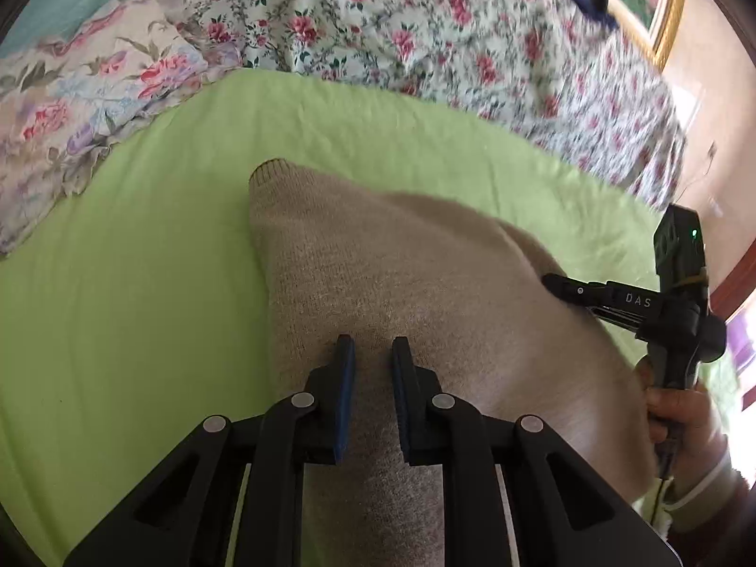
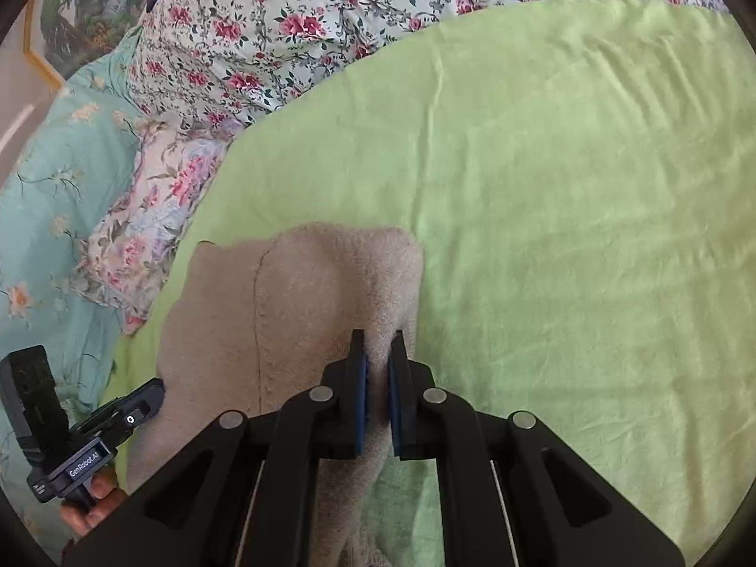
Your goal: Fold small clothes
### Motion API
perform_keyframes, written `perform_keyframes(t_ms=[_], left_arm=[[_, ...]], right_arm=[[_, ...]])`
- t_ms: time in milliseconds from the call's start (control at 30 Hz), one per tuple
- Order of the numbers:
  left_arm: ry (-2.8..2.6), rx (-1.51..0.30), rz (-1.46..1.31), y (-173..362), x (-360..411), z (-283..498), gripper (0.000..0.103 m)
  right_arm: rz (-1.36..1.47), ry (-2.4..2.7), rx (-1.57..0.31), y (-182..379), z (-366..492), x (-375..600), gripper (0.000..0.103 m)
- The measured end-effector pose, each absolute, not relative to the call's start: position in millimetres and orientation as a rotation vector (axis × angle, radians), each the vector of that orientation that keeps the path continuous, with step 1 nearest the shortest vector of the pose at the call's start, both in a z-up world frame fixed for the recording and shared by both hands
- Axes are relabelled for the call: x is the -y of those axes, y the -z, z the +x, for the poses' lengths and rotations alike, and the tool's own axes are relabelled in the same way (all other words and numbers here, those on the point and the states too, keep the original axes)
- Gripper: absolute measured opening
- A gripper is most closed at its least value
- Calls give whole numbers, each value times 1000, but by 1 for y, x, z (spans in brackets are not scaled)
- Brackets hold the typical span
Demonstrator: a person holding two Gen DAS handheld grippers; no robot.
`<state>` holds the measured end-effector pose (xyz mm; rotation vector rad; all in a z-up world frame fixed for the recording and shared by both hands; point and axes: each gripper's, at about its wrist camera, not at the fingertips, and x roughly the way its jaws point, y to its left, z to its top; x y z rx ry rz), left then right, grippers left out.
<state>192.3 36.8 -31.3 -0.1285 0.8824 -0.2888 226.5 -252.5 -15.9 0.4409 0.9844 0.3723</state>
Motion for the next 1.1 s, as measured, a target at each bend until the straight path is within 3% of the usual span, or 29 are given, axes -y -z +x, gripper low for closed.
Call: perform_keyframes(t_ms=[267,500,667,700,733,800,1100], left_arm=[[328,-889,-196,20,-50,175,16],[403,-822,-266,-2,-67,108,14],[490,-807,-244,1,-57,74,14],[485,-830,-221,9,-52,71,14],[478,-862,-214,18,-50,70,14],[476,-939,-226,42,-46,72,13],[466,-948,-259,58,-44,56,13]], right_arm=[[449,-370,-947,-28,200,261,14],[424,-537,-889,-64,131,237,14],[373,-566,-1005,-29,102,213,14],[337,-481,-1038,-13,102,217,12],[333,-437,-1051,-2,103,223,2],[429,-420,-1049,14,105,244,0],[392,-388,-1016,8,89,245,0]])
